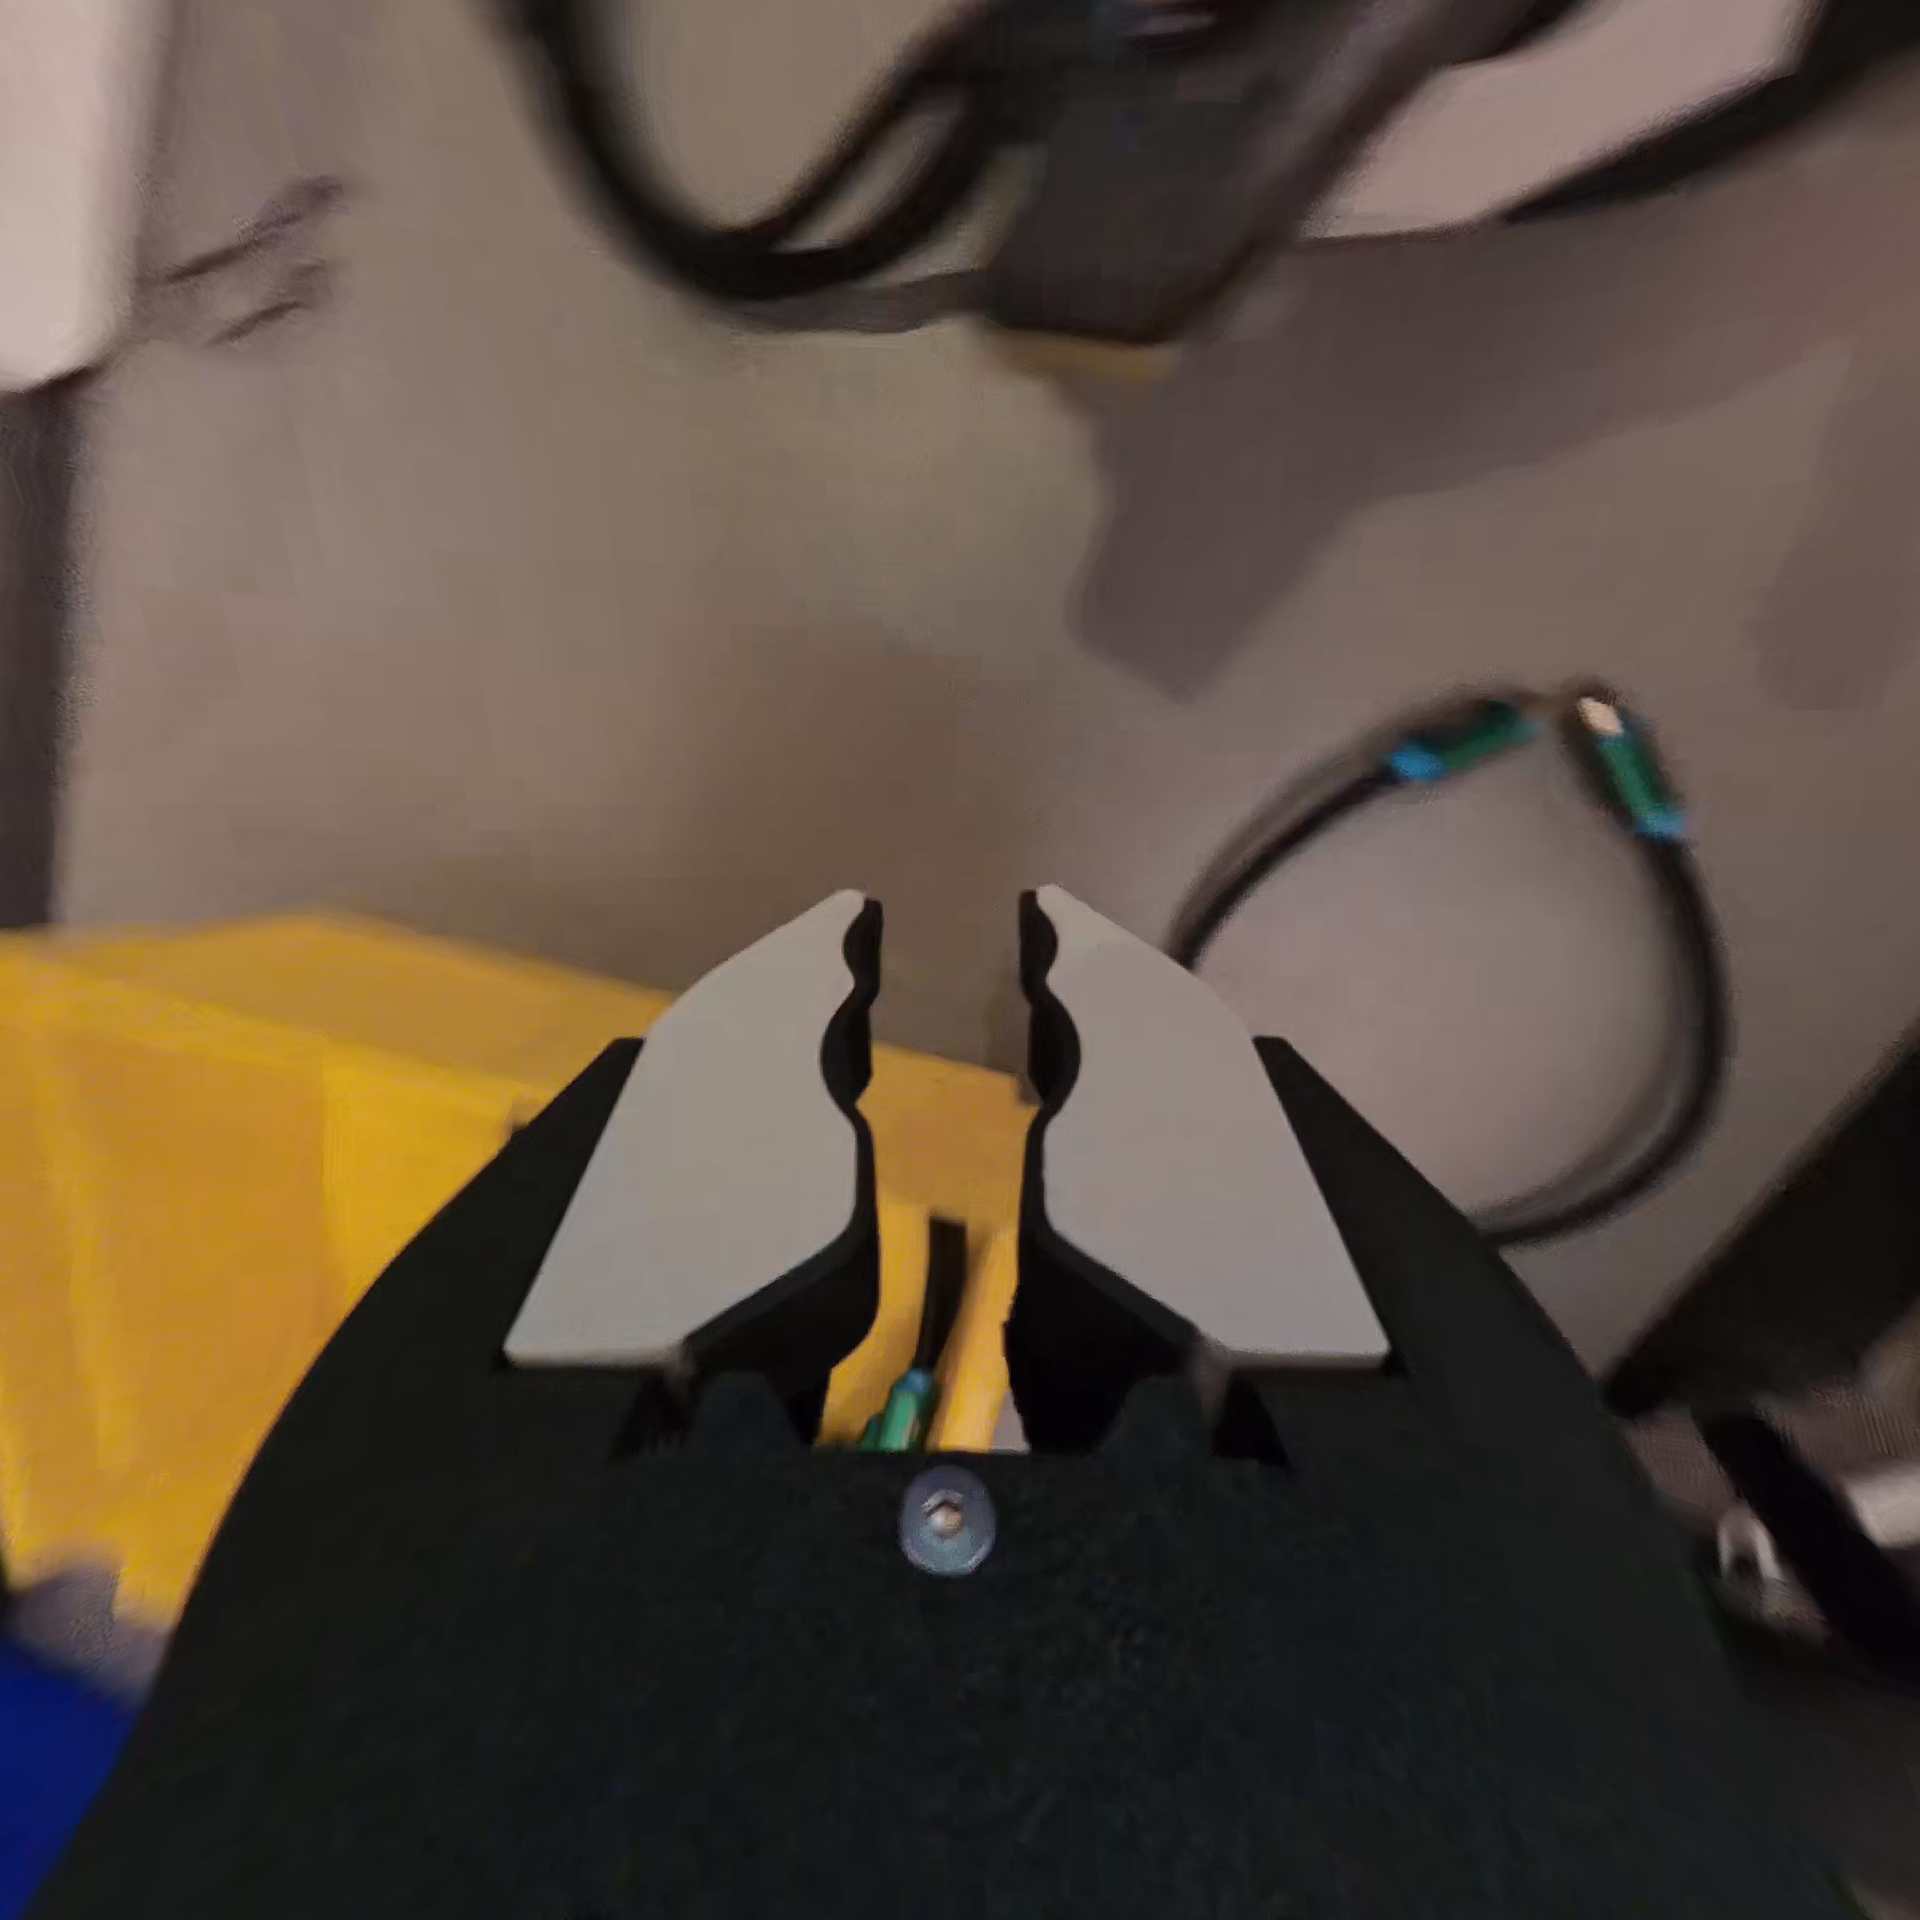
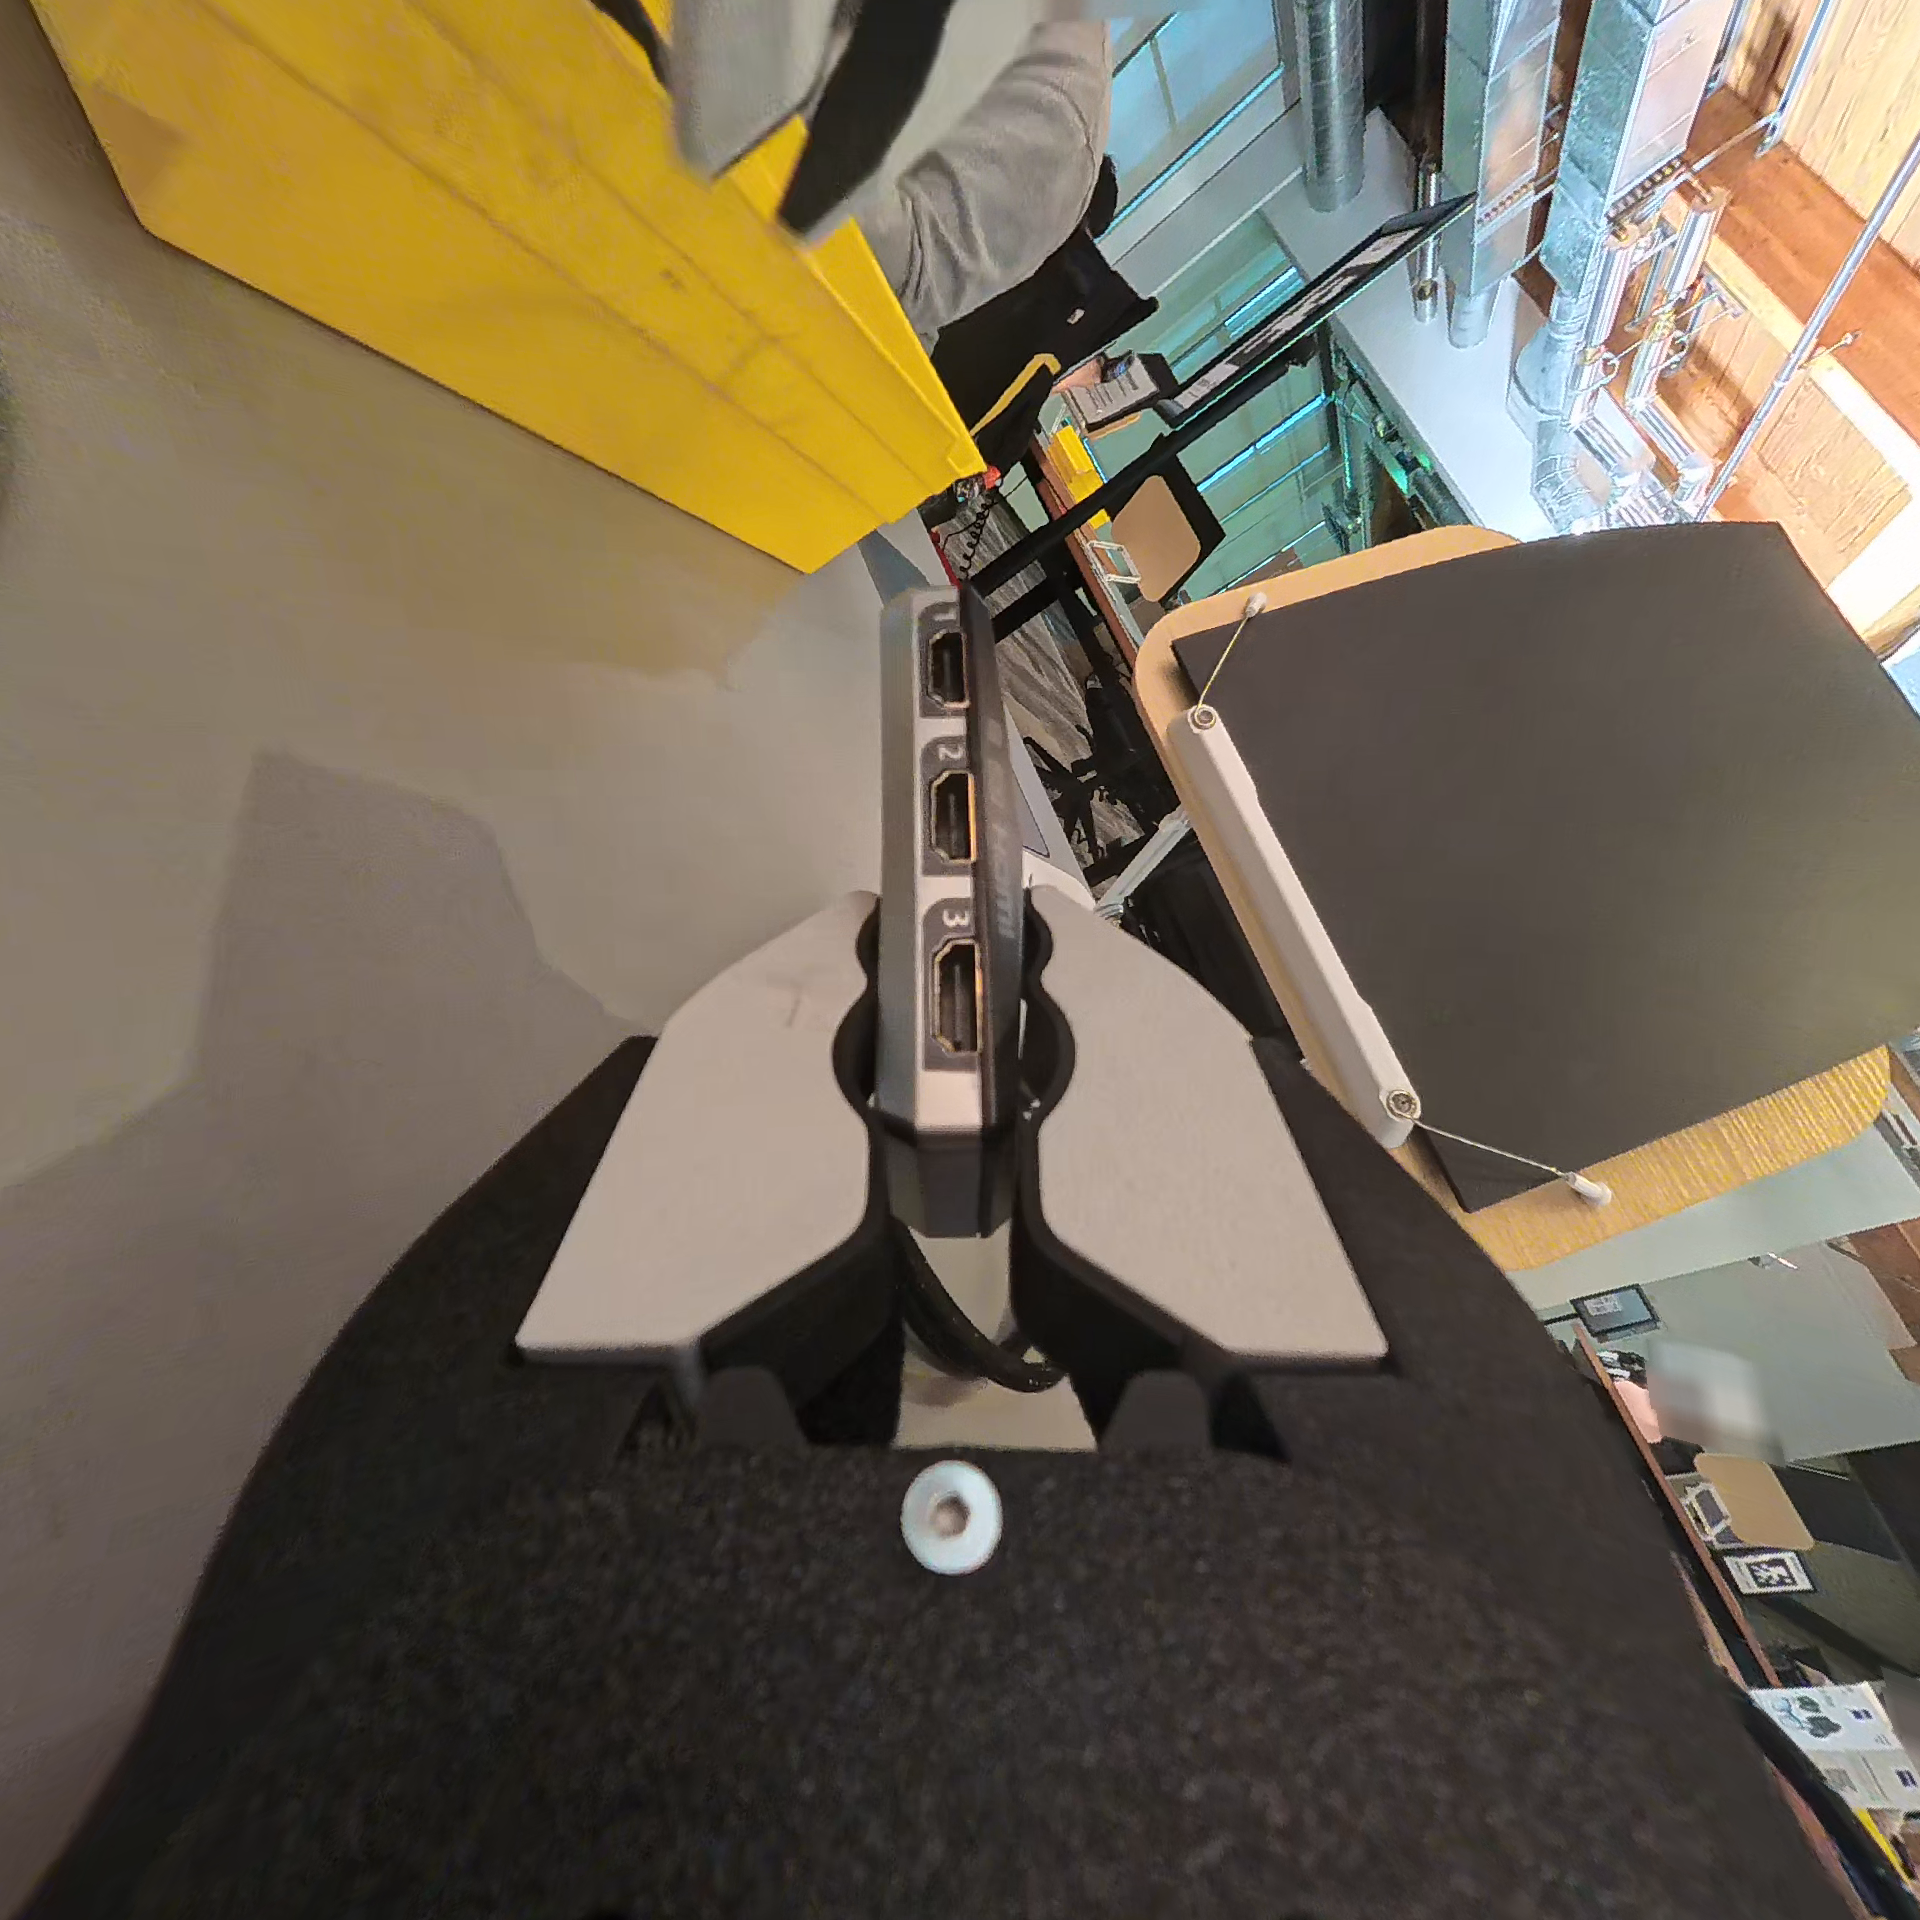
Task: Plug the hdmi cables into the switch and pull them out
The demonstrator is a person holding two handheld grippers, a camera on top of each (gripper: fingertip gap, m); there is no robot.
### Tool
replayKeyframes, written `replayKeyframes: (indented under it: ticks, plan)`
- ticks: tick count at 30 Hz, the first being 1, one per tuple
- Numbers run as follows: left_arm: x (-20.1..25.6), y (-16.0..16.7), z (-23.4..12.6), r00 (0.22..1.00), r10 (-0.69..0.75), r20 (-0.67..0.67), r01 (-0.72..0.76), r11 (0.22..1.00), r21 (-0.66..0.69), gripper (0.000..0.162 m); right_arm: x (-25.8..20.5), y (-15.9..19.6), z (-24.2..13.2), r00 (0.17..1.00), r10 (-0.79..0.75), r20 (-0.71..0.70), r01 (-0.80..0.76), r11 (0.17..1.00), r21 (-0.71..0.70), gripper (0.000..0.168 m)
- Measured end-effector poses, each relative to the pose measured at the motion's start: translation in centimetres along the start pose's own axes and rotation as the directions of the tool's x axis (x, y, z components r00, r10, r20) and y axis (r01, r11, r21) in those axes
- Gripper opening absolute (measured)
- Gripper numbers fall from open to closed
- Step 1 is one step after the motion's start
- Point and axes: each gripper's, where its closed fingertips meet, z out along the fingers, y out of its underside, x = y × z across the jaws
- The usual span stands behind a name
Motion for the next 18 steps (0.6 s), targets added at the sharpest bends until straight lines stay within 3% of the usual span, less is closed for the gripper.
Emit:
replayKeyframes:
  ticks: [1, 3, 5, 10, 13, 14, 16, 18]
  plan:
    - [-0.9, 0.5, -1.1, 0.993, -0.093, 0.076, 0.088, 0.994, 0.071, 0.030, 0.0, 0.0, 0.0, 1.000, 0.001, -0.001, -0.001, 1.000, -0.001, 0.022]
    - [0.3, 1.3, -2.1, 0.949, -0.307, 0.076, 0.277, 0.922, 0.269, 0.034, 0.1, 0.0, 0.0, 1.000, 0.009, -0.002, -0.009, 1.000, 0.000, 0.021]
    - [1.8, 2.6, -1.6, 0.873, -0.483, 0.071, 0.419, 0.816, 0.398, 0.057, 0.1, 0.0, 0.0, 1.000, 0.014, -0.001, -0.014, 1.000, 0.003, 0.022]
    - [1.6, 6.5, 0.7, 0.687, -0.685, 0.242, 0.510, 0.692, 0.511, 0.062, 0.0, 0.0, 0.0, 1.000, 0.002, -0.002, -0.002, 1.000, -0.003, 0.022]
    - [0.0, 7.2, 2.3, 0.636, -0.715, 0.291, 0.536, 0.680, 0.500, 0.041, 0.0, 0.0, -0.1, 1.000, 0.004, 0.000, -0.004, 1.000, -0.003, 0.022]
    - [-0.2, 7.4, 2.9, 0.638, -0.717, 0.280, 0.550, 0.679, 0.485, 0.018, 0.0, 0.0, -0.1, 1.000, 0.003, 0.000, -0.003, 1.000, -0.004, 0.022]
    - [-0.6, 8.0, 2.9, 0.624, -0.737, 0.259, 0.584, 0.660, 0.472, 0.013, 0.0, 0.1, -0.2, 1.000, -0.001, -0.001, 0.001, 1.000, -0.008, 0.022]
    - [-1.5, 9.8, 2.3, 0.594, -0.729, 0.340, 0.580, 0.681, 0.447, 0.008, 0.1, 0.1, -0.3, 1.000, 0.001, -0.005, -0.001, 1.000, -0.011, 0.022]
